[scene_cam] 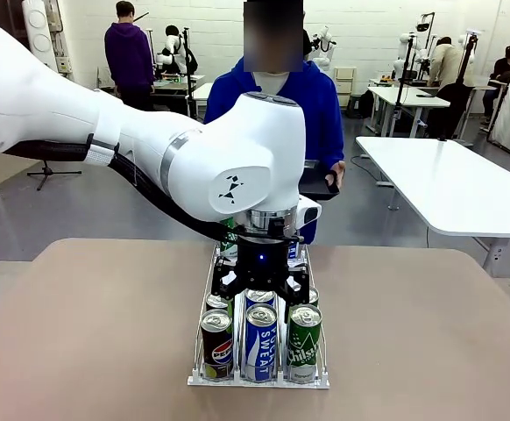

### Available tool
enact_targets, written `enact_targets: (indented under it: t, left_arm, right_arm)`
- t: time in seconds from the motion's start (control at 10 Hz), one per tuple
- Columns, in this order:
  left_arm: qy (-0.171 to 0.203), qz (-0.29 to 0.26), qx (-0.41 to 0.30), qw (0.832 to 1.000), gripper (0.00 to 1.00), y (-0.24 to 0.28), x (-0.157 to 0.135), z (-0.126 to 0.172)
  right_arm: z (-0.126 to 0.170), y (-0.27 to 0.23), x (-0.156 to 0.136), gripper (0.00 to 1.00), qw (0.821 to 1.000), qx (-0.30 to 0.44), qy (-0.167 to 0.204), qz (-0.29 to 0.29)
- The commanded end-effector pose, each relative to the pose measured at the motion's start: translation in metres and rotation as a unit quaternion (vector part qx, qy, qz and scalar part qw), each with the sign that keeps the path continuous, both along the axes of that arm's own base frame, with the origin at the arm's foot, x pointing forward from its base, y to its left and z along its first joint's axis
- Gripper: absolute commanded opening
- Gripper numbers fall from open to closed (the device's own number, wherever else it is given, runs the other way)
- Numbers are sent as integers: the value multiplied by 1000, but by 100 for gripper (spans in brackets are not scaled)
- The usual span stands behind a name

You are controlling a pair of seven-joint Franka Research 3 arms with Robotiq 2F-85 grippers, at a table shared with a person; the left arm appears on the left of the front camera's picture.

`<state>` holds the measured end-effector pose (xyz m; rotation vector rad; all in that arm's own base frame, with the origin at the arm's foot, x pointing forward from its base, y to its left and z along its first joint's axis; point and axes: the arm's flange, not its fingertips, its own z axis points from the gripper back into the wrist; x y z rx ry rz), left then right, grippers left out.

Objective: Retrieve and hand over the desired beverage to the person.
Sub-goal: Pick up a can of the same type that the person held from the Automatic Can Dispenser.

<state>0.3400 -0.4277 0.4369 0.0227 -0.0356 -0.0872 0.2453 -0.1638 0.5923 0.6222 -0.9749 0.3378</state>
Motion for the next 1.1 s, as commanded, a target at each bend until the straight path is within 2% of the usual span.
enact_targets:
  t: [0.0,0.2,0.3,0.4,0.5,0.7,0.8,1.0]
  left_arm:
    - [-4,16,16,1000,100,-5,-1,-1]
    - [-3,17,15,1000,100,-4,0,-1]
    - [-1,6,7,1000,57,-3,1,-1]
    - [6,6,8,1000,41,-2,1,-1]
    - [11,4,10,1000,0,-3,1,-2]
    - [24,-3,10,1000,0,-3,0,-4]
    - [28,-4,10,1000,17,-3,0,-4]
    - [32,-5,10,999,0,-3,0,-5]
  right_arm:
    - [-1,1,1,100,1000,2,-2,7]
    - [-1,1,1,100,1000,2,-2,7]
    - [-1,1,1,100,1000,2,-2,7]
    - [-1,1,1,100,1000,2,-2,7]
    - [-1,1,1,100,1000,2,-2,7]
    - [-1,1,1,100,1000,2,-2,7]
    - [-1,1,1,100,1000,2,-2,7]
    - [-1,1,1,100,1000,2,-2,7]
